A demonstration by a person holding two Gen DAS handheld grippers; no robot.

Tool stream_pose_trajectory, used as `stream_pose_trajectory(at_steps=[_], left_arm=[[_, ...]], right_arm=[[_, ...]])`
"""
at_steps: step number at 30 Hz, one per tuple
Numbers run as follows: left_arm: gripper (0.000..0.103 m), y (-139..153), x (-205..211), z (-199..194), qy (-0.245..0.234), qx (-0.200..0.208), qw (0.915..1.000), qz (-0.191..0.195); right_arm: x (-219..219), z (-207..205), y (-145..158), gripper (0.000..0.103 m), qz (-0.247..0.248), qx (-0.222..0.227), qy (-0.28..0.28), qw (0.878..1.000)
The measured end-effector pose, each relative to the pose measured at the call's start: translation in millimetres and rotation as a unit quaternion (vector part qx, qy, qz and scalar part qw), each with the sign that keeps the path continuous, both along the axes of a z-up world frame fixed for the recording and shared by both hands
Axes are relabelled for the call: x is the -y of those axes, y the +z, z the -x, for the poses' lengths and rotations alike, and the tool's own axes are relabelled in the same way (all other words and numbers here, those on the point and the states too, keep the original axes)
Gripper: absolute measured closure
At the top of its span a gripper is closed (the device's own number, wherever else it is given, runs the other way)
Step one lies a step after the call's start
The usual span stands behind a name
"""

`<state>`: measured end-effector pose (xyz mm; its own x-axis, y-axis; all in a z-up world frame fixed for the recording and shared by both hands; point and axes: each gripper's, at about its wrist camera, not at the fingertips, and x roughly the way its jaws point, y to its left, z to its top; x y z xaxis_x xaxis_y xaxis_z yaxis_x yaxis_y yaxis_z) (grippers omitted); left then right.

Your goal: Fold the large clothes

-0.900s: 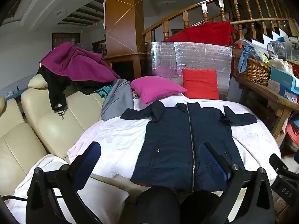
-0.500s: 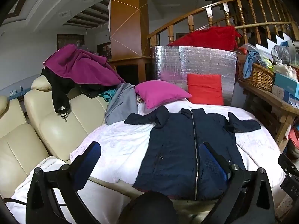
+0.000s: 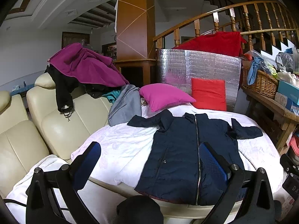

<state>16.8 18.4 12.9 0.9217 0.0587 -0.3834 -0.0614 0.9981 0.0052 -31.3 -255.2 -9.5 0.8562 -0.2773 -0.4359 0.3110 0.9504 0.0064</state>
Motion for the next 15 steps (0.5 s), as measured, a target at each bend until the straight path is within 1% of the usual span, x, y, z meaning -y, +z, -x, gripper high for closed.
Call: stream_pose_trajectory(at_steps=[7, 15], left_arm=[[0.000, 0, 0, -6, 0.004, -0.001, 1.0000, -0.003], [0.000, -4, 5, -23, 0.014, -0.011, 0.9998, -0.009]], right_arm=[[2, -9, 4, 0.000, -0.006, 0.003, 0.003, 1.000], [4, -33, -2, 0.000, -0.015, -0.006, 0.014, 1.000]])
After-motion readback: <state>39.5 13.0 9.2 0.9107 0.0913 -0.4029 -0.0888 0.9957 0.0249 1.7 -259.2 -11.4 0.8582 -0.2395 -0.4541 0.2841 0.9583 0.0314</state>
